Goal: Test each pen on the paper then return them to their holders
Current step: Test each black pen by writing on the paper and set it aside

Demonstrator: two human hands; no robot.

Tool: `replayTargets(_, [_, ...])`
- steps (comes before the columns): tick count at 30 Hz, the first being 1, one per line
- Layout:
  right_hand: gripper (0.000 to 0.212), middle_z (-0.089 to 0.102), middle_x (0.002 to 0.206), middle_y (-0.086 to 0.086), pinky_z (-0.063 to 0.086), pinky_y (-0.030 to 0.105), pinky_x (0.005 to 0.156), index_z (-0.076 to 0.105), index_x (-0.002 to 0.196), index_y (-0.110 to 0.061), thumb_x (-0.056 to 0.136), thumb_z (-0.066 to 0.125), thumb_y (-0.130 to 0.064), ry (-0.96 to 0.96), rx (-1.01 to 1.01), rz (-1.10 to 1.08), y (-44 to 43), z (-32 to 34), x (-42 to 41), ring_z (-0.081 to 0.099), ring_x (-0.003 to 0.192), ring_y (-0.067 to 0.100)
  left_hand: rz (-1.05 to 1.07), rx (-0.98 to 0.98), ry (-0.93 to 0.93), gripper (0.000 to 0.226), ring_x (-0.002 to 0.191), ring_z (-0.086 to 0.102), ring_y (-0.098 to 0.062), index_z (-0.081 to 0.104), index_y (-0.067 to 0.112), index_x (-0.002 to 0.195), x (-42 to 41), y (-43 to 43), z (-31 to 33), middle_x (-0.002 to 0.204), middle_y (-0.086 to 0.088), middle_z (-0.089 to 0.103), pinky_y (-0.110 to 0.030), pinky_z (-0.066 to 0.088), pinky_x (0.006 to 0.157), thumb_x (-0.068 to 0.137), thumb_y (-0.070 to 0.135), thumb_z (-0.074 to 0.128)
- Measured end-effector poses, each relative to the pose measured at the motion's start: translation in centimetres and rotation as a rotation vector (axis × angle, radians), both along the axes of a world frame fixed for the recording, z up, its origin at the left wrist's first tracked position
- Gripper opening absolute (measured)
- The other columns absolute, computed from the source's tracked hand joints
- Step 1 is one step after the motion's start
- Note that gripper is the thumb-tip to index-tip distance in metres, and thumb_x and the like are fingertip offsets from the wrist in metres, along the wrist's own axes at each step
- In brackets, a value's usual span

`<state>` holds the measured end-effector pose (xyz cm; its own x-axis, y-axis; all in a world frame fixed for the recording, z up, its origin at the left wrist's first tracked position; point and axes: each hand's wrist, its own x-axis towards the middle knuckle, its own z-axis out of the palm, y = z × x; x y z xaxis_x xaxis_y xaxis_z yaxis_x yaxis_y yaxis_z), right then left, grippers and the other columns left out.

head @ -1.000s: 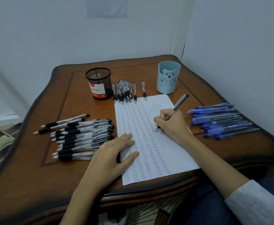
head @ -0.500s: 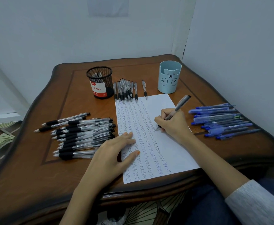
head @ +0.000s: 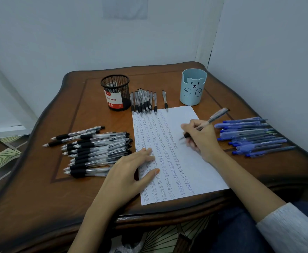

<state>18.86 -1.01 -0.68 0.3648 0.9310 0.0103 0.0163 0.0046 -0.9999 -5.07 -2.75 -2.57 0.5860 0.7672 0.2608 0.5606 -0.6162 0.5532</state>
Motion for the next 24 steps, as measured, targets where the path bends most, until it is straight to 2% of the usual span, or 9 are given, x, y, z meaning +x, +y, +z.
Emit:
replayTargets(3, [0.034, 0.05, 0.047, 0.001, 0.024, 0.016, 0.032, 0.051, 0.064, -0.008, 0.095, 0.058, -0.019, 0.13, 0.003, 0.009, 0.0, 0.4, 0.2, 0.036, 0.032, 0.01, 0.001, 0.004, -0.005, 0.055, 0.129, 0.036, 0.012, 0.061, 0.032, 0.122, 0.0, 0.0, 0.0, 0.138, 0.023, 0.046, -0.024, 0.036, 0.107, 0.082, 0.066, 0.045])
replayTargets(5, [0.03, 0.045, 0.045, -0.002, 0.026, 0.018, 0.033, 0.051, 0.082, -0.011, 0.099, 0.048, -0.036, 0.089, -0.014, 0.014, -0.2, 0.6, 0.0, 0.034, 0.034, 0.008, -0.001, 0.004, -0.008, 0.055, 0.129, 0.036, 0.013, 0.062, 0.032, 0.122, 0.0, 0.0, 0.1, 0.137, 0.023, 0.046, -0.023, 0.036, 0.107, 0.082, 0.066, 0.045])
replayTargets(7, [0.033, 0.043, 0.044, -0.003, 0.028, 0.018, 0.034, 0.052, 0.097, -0.014, 0.101, 0.038, -0.044, 0.031, -0.003, 0.04, -0.4, 0.7, -0.2, 0.033, 0.035, 0.007, -0.003, 0.0, -0.004, 0.056, 0.129, 0.035, 0.013, 0.061, 0.032, 0.123, 0.0, 0.0, 0.1, 0.138, 0.024, 0.046, -0.022, 0.035, 0.107, 0.082, 0.066, 0.045])
replayTargets(9, [0.034, 0.046, 0.044, -0.001, 0.031, 0.021, 0.036, 0.059, 0.1, -0.013, 0.102, 0.038, -0.039, -0.03, 0.027, 0.074, -0.6, 0.7, -0.3, 0.036, 0.036, 0.009, -0.002, 0.001, -0.002, 0.057, 0.129, 0.034, 0.014, 0.061, 0.032, 0.123, 0.0, 0.0, 0.2, 0.138, 0.024, 0.045, -0.021, 0.035, 0.107, 0.082, 0.067, 0.044])
replayTargets(11, [0.031, 0.05, 0.047, 0.004, 0.035, 0.023, 0.04, 0.066, 0.102, -0.012, 0.099, 0.047, -0.036, -0.071, 0.028, 0.081, -0.8, 0.8, -0.4, 0.041, 0.04, 0.011, -0.001, -0.001, 0.001, 0.057, 0.13, 0.034, 0.013, 0.061, 0.032, 0.123, 0.0, -0.1, 0.2, 0.138, 0.024, 0.045, -0.022, 0.035, 0.108, 0.082, 0.067, 0.044])
replayTargets(15, [0.028, 0.058, 0.05, 0.007, 0.035, 0.019, 0.039, 0.062, 0.11, -0.017, 0.092, 0.059, -0.039, -0.081, -0.007, 0.059, -0.9, 1.1, -0.5, 0.044, 0.039, 0.01, -0.002, 0.003, -0.001, 0.055, 0.129, 0.034, 0.014, 0.061, 0.032, 0.123, 0.0, -0.1, 0.2, 0.138, 0.025, 0.045, -0.022, 0.035, 0.108, 0.082, 0.065, 0.045])
replayTargets(20, [0.025, 0.058, 0.048, 0.005, 0.034, 0.02, 0.038, 0.066, 0.11, -0.018, 0.096, 0.054, -0.036, -0.186, 0.003, 0.079, -1.1, 1.1, -0.3, 0.041, 0.04, 0.015, 0.002, 0.009, 0.002, 0.055, 0.129, 0.033, 0.016, 0.062, 0.032, 0.122, 0.1, -0.3, 0.4, 0.137, 0.024, 0.047, -0.012, 0.03, 0.104, 0.082, 0.065, 0.045])
replayTargets(24, [0.03, 0.053, 0.043, 0.004, 0.035, 0.016, 0.039, 0.063, 0.121, -0.013, 0.1, 0.048, -0.028, -0.194, -0.015, 0.082, -1.0, 1.0, -0.4, 0.04, 0.035, 0.007, 0.004, 0.01, 0.007, 0.056, 0.128, 0.033, 0.016, 0.062, 0.031, 0.122, 0.1, -0.2, 0.5, 0.135, 0.027, 0.045, -0.006, 0.026, 0.102, 0.081, 0.066, 0.044])
